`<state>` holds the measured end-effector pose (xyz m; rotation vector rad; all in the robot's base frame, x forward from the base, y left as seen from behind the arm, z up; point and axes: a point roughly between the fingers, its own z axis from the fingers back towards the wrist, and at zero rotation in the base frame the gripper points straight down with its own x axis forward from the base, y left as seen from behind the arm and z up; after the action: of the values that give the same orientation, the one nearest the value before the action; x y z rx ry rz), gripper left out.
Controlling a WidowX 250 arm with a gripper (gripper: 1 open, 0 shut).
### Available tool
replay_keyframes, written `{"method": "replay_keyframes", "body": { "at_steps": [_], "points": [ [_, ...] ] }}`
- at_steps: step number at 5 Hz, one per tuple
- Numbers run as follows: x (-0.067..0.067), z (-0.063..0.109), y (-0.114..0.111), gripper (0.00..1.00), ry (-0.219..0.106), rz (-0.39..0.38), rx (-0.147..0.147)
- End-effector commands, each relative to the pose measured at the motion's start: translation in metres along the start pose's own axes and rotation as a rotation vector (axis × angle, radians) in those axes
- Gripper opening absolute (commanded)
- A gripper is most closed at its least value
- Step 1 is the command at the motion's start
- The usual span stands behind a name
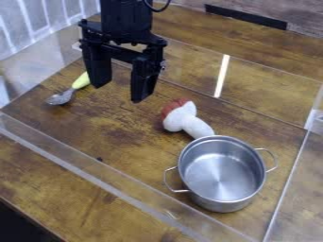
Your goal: Remove the mushroom from the silver pot and put it on the table
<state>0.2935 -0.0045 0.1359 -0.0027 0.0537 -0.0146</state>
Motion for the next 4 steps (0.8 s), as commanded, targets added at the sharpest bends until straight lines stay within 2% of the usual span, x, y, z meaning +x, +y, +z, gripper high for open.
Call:
{"method": "replay_keyframes", "body": {
  "at_steps": [1, 4],
  "points": [
    [-0.001, -0.004, 0.009, 1.00, -0.002, 0.013, -0.004],
    [0.012, 0.004, 0.006, 1.00, -0.042, 0.089, 0.013]
  ]
}}
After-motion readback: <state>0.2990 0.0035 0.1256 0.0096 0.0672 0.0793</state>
